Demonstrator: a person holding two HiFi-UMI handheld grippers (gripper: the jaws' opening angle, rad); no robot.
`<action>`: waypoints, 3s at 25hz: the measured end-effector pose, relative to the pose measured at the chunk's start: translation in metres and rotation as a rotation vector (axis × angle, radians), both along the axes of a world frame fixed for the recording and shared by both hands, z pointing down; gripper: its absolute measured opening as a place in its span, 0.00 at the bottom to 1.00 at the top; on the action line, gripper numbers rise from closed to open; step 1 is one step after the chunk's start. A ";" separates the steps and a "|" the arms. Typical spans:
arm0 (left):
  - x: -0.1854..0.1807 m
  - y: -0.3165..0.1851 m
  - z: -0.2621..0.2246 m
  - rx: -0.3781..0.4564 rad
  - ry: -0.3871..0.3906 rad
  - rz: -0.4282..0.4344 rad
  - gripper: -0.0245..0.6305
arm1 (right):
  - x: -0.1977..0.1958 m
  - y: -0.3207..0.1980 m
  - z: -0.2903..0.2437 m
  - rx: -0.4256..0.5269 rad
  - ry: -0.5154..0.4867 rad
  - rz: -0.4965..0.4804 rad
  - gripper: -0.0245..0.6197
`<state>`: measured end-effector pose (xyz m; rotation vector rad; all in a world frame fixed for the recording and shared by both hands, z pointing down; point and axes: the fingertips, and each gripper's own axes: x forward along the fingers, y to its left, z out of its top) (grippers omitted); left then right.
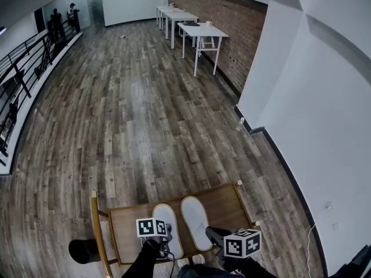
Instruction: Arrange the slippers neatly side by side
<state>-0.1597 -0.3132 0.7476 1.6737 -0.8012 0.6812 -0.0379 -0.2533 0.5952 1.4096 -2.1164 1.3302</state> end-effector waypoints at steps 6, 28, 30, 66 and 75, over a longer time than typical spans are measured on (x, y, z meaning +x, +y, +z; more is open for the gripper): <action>0.005 0.001 -0.004 0.022 0.004 0.014 0.05 | 0.001 0.000 -0.001 -0.002 0.002 -0.008 0.04; -0.004 0.024 -0.102 0.269 0.167 -0.102 0.18 | 0.008 -0.016 0.023 -0.025 0.056 -0.040 0.04; 0.000 0.029 -0.126 0.363 0.174 -0.121 0.18 | 0.012 -0.023 0.029 -0.031 0.076 -0.047 0.04; -0.063 0.092 -0.122 0.446 -0.059 -0.379 0.04 | 0.009 -0.058 0.145 -0.507 0.218 -0.276 0.06; -0.068 0.090 -0.122 0.443 -0.049 -0.394 0.04 | -0.021 -0.061 0.133 -0.502 0.155 -0.320 0.06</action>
